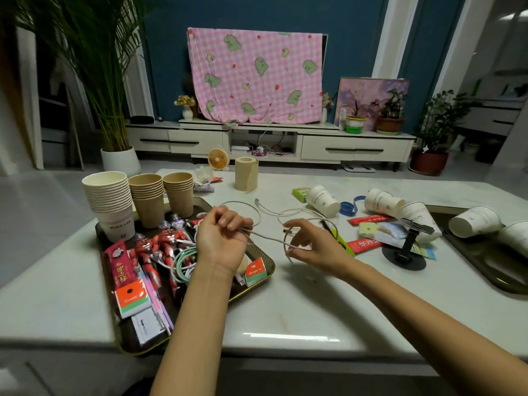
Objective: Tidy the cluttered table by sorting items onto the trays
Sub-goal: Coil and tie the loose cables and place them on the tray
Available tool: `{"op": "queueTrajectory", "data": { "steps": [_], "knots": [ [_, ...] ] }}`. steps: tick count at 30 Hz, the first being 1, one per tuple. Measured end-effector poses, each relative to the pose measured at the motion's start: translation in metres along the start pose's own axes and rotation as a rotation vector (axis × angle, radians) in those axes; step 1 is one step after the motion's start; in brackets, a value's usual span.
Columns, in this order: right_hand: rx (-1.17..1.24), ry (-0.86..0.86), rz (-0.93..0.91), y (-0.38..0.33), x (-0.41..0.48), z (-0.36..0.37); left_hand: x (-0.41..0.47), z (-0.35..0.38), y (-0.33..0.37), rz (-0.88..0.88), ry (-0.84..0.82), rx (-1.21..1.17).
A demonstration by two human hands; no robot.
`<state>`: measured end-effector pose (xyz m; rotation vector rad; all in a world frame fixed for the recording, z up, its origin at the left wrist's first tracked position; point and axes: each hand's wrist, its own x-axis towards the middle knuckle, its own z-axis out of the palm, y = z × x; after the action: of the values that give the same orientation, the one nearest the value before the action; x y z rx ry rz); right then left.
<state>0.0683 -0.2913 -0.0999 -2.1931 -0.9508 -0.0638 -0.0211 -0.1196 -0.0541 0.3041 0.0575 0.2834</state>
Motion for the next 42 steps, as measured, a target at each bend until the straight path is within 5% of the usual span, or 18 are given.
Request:
{"op": "queueTrajectory", "data": {
  "steps": [5, 9, 14, 17, 21, 25, 27, 35, 42],
  "knots": [
    [0.696, -0.145, 0.315, 0.019, 0.001, -0.029, 0.001, -0.005, 0.02, 0.03, -0.03, -0.017],
    [1.064, 0.131, 0.456, 0.035, 0.007, -0.048, -0.003, -0.005, 0.026, 0.058, -0.066, -0.005],
    [1.23, 0.399, 0.504, 0.044, 0.007, -0.062, -0.007, 0.003, 0.025, 0.091, -0.1, 0.03],
    [0.929, 0.496, 0.484, 0.025, 0.008, -0.062, -0.01, 0.007, 0.024, 0.088, -0.13, 0.058],
    [0.601, 0.565, 0.164, -0.029, 0.003, -0.046, -0.012, 0.012, 0.016, 0.058, -0.149, 0.062],
    [0.138, 0.091, -0.12, -0.056, -0.023, -0.011, -0.015, 0.013, 0.017, 0.083, -0.169, 0.039],
    [-0.075, -0.017, -0.218, -0.056, -0.032, 0.008, -0.017, 0.014, 0.021, 0.102, -0.185, 0.027],
    [-0.039, 0.054, -0.211, -0.043, -0.006, 0.021, -0.021, 0.015, 0.032, 0.126, -0.233, 0.0],
    [-0.394, 0.191, -0.189, -0.02, 0.041, -0.008, -0.025, 0.017, 0.034, 0.124, -0.262, 0.03]
  ]
}}
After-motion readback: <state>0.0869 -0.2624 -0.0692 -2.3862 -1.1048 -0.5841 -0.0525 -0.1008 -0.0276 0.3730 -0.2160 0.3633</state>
